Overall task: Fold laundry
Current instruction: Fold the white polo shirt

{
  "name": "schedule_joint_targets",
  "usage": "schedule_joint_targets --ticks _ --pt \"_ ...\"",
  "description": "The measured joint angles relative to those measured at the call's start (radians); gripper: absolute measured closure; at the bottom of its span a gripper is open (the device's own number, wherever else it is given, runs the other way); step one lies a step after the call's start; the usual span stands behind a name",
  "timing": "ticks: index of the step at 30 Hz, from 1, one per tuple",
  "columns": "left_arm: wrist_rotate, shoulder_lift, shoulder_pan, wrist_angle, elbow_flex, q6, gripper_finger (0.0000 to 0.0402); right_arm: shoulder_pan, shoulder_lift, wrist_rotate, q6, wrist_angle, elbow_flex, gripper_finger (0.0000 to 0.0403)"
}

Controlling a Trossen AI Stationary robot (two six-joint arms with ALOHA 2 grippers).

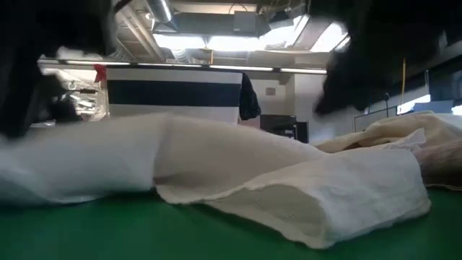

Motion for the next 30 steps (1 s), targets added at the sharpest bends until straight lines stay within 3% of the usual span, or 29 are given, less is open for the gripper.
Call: schedule_joint_targets --ticks 3,6,10,12,16,21,24,27,30 --pt "0.037 0.048 -0.029 -0.048 0.000 -0.001 0.0289 0.023 0.086 -0.017 0.075 0.000 0.000 0.0238" --pt "0.134 0.049 -0.056 -0.114 0.004 -0.015 0.0289 0.055 0.122 -0.109 0.093 -0.017 0.005 0.0238" --pt "0.325 -0.005 -0.103 -0.229 -0.003 -0.069 0.0289 0.104 0.100 -0.234 0.115 -0.211 0.035 0.0238" --pt "0.361 -0.058 -0.129 -0.249 -0.001 -0.112 0.0289 0.125 0.072 -0.266 0.116 -0.340 0.063 0.0238" --pt "0.267 -0.158 -0.169 -0.230 0.000 -0.157 0.0289 0.140 0.036 -0.168 0.115 -0.459 0.142 0.0238" --pt "-0.039 -0.219 -0.209 -0.088 0.001 -0.125 0.0289 0.136 0.033 0.060 0.120 -0.333 0.204 0.0238" --pt "-0.142 -0.191 -0.235 -0.076 0.001 -0.118 0.0289 0.138 0.060 0.141 0.136 -0.220 0.205 0.0238" --pt "-0.143 -0.127 -0.257 -0.069 -0.012 -0.124 0.0289 0.139 0.109 0.114 0.175 -0.169 0.208 0.0238" --pt "-0.090 -0.058 -0.270 -0.056 -0.018 -0.135 0.0289 0.142 0.159 -0.018 0.202 -0.181 0.203 0.0238"
